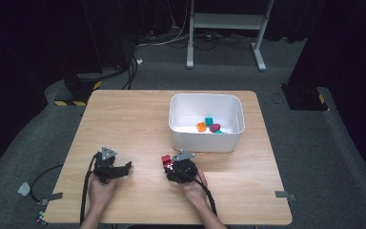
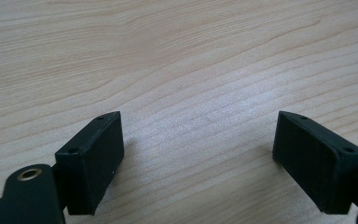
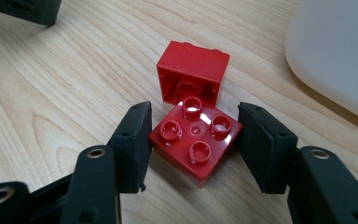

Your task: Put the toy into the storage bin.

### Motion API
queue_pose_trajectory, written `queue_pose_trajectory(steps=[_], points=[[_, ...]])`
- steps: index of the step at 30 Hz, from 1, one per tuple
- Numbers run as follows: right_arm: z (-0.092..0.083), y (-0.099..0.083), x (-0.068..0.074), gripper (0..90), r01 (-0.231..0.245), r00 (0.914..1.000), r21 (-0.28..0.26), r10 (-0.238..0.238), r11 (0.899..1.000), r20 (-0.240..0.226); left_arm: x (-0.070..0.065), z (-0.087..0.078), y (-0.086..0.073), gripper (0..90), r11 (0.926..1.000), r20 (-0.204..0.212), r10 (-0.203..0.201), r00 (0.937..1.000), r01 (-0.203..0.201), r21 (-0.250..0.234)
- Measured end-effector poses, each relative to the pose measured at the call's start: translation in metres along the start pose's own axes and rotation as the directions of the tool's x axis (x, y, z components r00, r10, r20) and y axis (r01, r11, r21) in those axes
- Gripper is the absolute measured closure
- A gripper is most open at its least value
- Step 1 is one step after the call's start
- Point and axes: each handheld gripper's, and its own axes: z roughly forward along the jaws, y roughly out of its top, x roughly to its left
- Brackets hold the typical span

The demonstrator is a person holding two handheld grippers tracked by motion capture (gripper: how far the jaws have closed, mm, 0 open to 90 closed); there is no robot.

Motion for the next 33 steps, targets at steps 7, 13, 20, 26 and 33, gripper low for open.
queue_pose_trajectory(steps=[7,13,20,26,33], points=[[-0.003,-0.001,0.003,57.1,0.028,0.9995,0.0,-0.028,1.0,0.016,0.0,0.0,0.0,16.4,1.0,-0.001,-0.003,1.0,0.003,-0.001],[-0.002,-0.001,0.003,58.0,0.031,0.9994,0.004,-0.031,1.0,0.015,0.0,0.001,0.0,16.5,1.0,-0.002,-0.006,1.0,0.006,-0.003],[-0.003,0.0,0.0,56.4,0.014,0.9998,-0.007,-0.014,1.0,0.017,0.0,0.001,0.0,16.5,1.0,-0.002,-0.006,1.0,0.006,-0.003],[-0.001,-0.001,0.001,59.1,0.026,0.9994,-0.004,-0.026,1.0,0.022,0.0,0.001,0.001,16.5,1.0,-0.001,-0.003,1.0,0.003,-0.001],[-0.013,0.0,-0.001,59.2,0.029,0.9991,-0.026,-0.028,0.999,0.031,0.0,0.001,0.001,16.5,1.0,-0.003,-0.003,1.0,0.003,0.0]])
